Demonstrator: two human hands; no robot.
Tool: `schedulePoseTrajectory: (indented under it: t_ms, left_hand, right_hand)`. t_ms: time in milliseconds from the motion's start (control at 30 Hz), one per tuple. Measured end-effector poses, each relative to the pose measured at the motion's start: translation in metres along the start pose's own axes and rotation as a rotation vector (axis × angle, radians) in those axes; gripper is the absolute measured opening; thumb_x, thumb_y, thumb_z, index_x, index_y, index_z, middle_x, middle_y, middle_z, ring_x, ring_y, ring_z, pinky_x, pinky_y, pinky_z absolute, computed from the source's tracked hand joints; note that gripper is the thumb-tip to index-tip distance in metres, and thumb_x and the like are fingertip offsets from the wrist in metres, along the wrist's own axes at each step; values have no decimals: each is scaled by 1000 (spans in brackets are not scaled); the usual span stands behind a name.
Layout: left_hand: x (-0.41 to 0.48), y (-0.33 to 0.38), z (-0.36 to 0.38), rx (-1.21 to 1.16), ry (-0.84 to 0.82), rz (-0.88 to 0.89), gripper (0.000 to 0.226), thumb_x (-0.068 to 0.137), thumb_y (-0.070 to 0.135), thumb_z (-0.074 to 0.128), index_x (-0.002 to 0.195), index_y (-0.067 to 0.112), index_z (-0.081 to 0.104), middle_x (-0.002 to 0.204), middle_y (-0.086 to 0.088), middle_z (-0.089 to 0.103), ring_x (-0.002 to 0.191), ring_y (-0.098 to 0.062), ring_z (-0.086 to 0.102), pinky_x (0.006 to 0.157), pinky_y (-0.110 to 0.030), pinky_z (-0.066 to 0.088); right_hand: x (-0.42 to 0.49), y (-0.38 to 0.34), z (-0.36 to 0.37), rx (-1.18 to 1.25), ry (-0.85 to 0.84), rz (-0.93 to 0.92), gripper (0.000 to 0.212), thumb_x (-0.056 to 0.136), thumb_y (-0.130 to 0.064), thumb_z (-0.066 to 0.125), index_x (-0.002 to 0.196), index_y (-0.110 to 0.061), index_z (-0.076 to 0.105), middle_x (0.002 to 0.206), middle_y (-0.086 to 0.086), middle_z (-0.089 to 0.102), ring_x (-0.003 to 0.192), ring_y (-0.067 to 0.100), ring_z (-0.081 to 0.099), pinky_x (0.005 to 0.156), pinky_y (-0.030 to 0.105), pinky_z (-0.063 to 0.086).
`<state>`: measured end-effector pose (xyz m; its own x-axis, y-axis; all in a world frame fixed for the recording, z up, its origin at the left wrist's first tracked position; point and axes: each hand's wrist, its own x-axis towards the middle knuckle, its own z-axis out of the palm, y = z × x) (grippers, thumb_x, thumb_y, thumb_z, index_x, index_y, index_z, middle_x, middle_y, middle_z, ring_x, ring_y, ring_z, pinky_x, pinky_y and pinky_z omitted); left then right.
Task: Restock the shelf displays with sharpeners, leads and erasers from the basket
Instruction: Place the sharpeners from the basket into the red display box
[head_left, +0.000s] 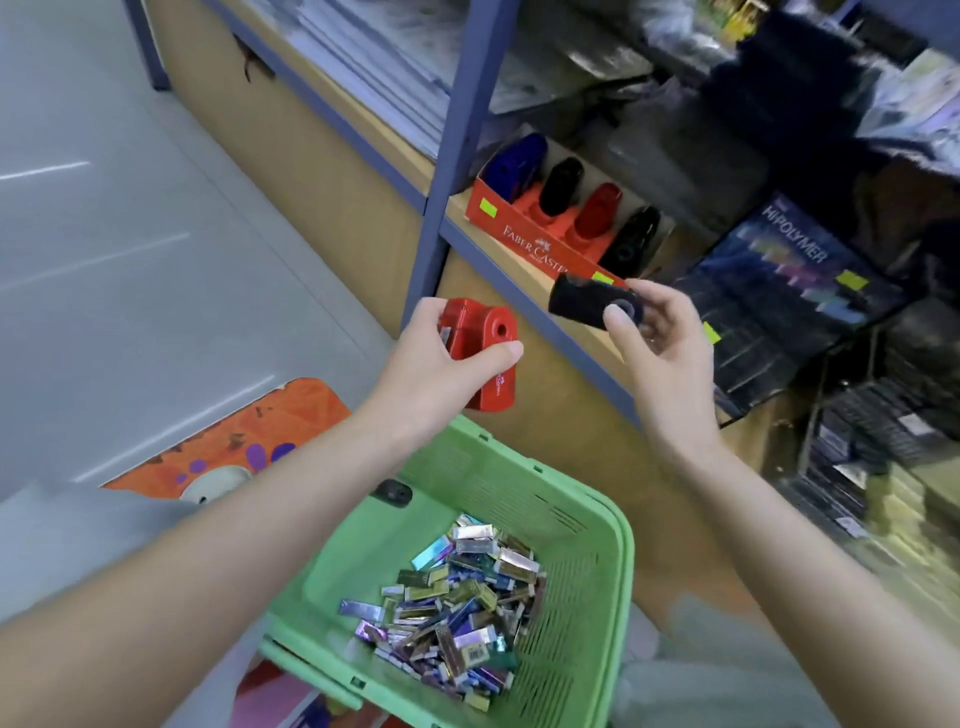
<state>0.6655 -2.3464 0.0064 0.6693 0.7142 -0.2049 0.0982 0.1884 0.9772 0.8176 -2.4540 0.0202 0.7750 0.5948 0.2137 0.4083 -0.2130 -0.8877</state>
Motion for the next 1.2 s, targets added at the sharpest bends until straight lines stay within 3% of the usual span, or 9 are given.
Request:
schedulePoseTrajectory:
  t_ms: [133,300,433,567,667,967,1200]
  left_hand:
    - [13,21,-2,66,-15,75,43,78,33,73,110,26,46,107,3,59,101,-17,61,87,-42,54]
    - [28,27,-6,16,9,75,44,78,31,74,110,25,45,107,3,58,101,-19,61,83,-41,56]
    - [39,29,-5,-32,34,77,43,78,30,74,109,26,45,109,1,57,100,-17,60,67,-26,57]
    - [50,36,-11,-73,47,95,43,78,32,74,108,28,45,105,5,57,95,-14,61,52,-15,51]
    - [59,39,-14,-132,71,87,43,79,32,73,111,27,45,104,5,57,92,-13,61,44,-10,44]
    - [67,42,-13,-153,65,50,50,79,32,73,119,25,44,106,7,56,95,-15,62,54,-14,54]
    - [71,43,-10,-151,68,62,51,79,32,74,120,25,45,108,5,57,98,-16,62,61,-18,56]
  right_hand:
    - [51,-15,2,-177,87,-87,30,90,-22,63,119,-19,56,98,-16,58,82,-9,54,77,7,44]
    - [107,-18,19,-380,68,-178,34,89,-22,65,121,-15,57,104,-8,57,88,3,55,87,22,49]
    - [140,-11,35,-509,35,-198,34,88,-22,65,121,-17,58,114,3,62,104,18,58,94,40,49]
    - [156,-9,47,-667,-66,-222,38,93,-20,59,130,-18,53,126,8,58,118,23,53,101,38,43]
    - [169,-15,49,-789,-137,-226,40,94,-18,56,134,-18,51,128,11,57,120,27,51,97,39,42]
    - [191,-32,48,-912,-326,-231,41,93,-16,59,133,-20,53,125,13,59,116,29,56,92,40,46]
    - [196,-28,50,-953,-389,-240,42,92,-19,60,134,-18,53,133,9,53,120,27,52,98,39,43]
